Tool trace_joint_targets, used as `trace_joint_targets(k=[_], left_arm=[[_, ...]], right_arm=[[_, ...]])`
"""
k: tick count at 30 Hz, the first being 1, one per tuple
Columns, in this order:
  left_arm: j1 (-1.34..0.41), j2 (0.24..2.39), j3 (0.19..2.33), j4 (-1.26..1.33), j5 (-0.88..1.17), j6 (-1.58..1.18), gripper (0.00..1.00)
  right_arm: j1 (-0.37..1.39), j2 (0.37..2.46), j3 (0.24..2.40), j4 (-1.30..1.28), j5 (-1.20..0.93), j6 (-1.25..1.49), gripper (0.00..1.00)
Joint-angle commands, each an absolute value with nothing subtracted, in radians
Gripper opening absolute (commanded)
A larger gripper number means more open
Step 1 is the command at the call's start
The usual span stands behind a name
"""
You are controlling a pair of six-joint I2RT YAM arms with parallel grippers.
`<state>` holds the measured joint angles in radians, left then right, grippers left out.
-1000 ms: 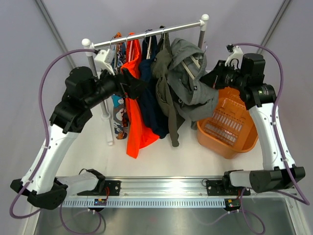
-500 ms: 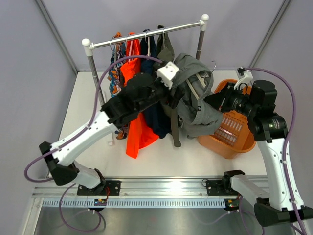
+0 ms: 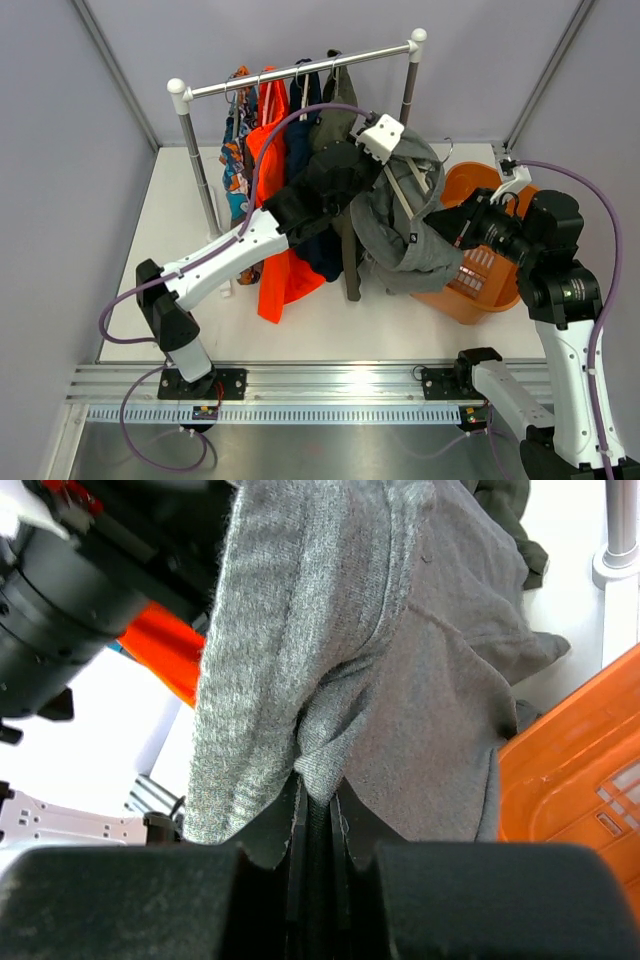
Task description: Remove the shorts from the hanger
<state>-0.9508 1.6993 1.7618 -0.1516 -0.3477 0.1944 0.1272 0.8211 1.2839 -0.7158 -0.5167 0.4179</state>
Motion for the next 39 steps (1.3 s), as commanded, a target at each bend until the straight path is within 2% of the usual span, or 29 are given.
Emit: trace_joint_targets(k=[1,2,6,13,22,31,39], left_arm=[[-0.939,1.686,1.831,-0.047,-0.475,0.239,0.20],[-0.931,1.687,1.857,-0.060,-0.480,0.229,0.10],[-0.853,1.692,1.951,-0.174,-0.440,0.144,0.00],[-0.717,1.742,2.112,-0.327,-0.304,0.037,0.00],[-0.594,1.759,2.123,-0.397,-0.147,-0.098,0.00],[-0.515,1.717,2.131,-0.411,-0.186,-0.113,0.00],[-0.494,1.704,2.135,-0.425,-0.235,-0.091,0.00]], right_arm=[[0.127,0.770,1.293,-0.664,-0.523,0.405,0.00],[0.127,0.769,1.290,-0.675,-0.523,0.388,0.00],[0.127,0.736,1.266,-0.710,-0.537,0.273,0.00],[0.127,0.675,1.194,-0.779,-0.620,0.017,0.00],[0.127,0.586,1.135,-0.864,-0.677,-0.230,0.00],[0.127,0.531,1.088,-0.902,-0.500,-0.236,0.00],[0.126,0.477,1.072,-0.922,-0.499,-0.262,0.00]])
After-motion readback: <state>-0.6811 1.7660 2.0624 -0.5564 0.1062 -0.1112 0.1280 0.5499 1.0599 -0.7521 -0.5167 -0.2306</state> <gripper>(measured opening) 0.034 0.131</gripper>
